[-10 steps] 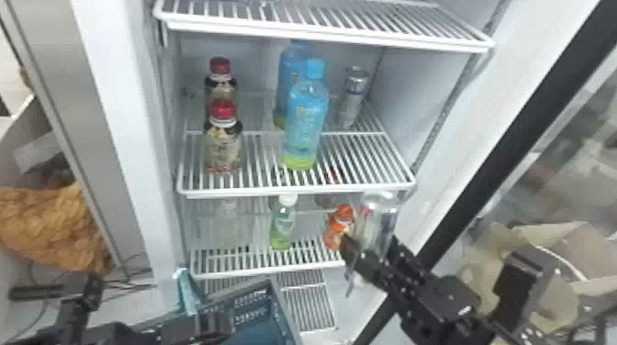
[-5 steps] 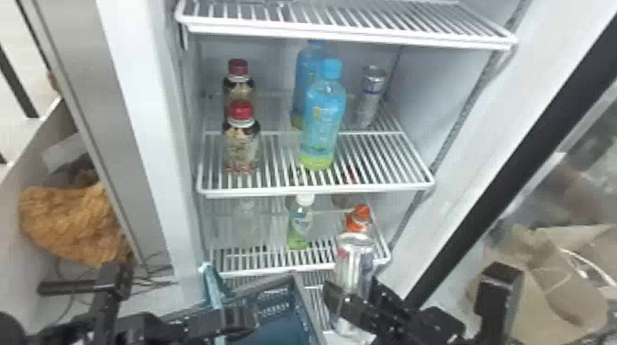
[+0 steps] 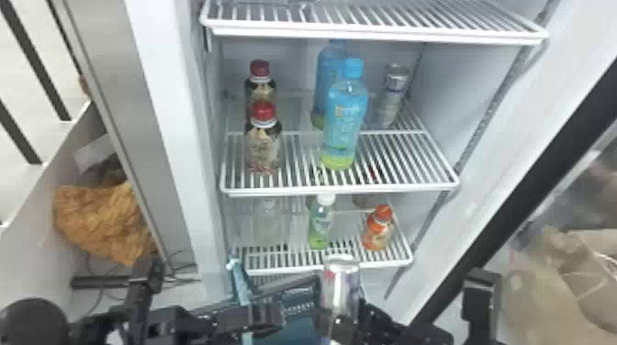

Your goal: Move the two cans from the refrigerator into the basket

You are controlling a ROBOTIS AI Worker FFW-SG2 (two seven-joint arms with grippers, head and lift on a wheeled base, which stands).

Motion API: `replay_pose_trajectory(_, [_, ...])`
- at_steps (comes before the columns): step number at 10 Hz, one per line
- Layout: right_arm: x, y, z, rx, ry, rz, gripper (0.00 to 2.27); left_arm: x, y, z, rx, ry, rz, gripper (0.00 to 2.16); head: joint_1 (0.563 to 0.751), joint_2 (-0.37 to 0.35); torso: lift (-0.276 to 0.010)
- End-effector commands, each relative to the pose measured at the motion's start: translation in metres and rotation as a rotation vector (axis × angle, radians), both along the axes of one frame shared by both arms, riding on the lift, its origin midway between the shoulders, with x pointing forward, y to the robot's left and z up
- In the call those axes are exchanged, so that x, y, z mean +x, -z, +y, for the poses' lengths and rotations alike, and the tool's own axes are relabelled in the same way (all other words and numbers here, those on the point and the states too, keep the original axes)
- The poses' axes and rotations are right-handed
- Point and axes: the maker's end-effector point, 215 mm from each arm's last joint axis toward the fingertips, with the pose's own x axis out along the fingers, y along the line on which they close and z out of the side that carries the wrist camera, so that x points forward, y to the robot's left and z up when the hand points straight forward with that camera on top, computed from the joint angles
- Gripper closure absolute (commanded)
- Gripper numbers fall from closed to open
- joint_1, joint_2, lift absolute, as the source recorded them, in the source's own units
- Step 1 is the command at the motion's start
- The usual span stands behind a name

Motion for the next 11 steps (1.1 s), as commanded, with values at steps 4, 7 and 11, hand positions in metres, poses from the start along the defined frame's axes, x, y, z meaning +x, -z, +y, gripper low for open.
replay_pose_trajectory(4, [-0.017,0.034,0.034,0.049,-0.116,0.113,0.33,0.001,-0.002,-0.001,-0.001,0.004,-0.004,1.19,0.695,-0.044,-0.025])
replay_pose_trajectory(7, [0.002,0.029,0.002,0.016,-0.042,0.057,0.13,0.0,0.0,0.001,-0.003,-0.001,0.003,1.19,0.695,-0.047,-0.025])
replay_pose_trajectory(11, [0.047,-0.043,-0.048,-0.049,0.132,-0.217,0.13,0.0,0.0,0.002,-0.005,-0.005,0.004,1.19,0.695,-0.14,-0.025])
